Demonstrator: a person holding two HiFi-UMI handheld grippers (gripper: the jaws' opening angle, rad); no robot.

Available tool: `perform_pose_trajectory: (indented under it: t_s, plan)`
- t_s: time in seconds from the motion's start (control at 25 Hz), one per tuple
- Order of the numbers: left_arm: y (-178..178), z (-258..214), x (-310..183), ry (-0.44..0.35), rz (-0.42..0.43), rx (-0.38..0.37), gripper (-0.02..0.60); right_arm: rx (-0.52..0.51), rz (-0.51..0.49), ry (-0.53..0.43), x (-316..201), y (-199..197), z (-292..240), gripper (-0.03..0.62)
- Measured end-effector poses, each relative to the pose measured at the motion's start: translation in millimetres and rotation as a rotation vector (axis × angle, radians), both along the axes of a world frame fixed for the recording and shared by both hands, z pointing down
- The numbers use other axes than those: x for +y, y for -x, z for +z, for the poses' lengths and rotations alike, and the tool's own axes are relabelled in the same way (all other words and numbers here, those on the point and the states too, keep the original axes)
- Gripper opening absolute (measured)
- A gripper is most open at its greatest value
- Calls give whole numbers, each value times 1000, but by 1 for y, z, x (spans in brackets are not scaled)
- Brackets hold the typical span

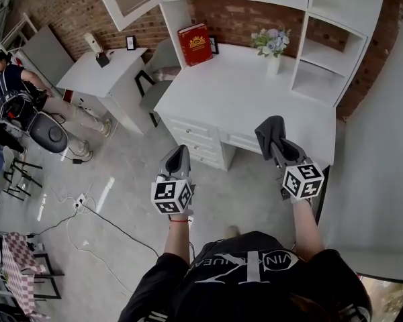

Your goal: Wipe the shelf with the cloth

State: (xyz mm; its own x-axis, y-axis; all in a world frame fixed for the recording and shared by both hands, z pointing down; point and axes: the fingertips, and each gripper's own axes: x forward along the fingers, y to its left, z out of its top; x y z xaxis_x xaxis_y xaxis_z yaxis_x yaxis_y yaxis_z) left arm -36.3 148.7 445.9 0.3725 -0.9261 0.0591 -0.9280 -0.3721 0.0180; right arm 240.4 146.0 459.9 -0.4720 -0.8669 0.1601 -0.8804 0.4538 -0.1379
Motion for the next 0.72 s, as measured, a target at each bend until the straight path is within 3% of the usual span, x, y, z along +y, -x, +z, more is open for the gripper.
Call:
perform_pose_trajectory:
  t_s: [0.32,0.72]
  plan:
    - [24,-6,-54,-9,12,2,11,-3,-29,-13,-50,38,-5,83]
    - [0,-16,-136,-20,56,16,11,-35,-19,-56,-136,28,-20,83]
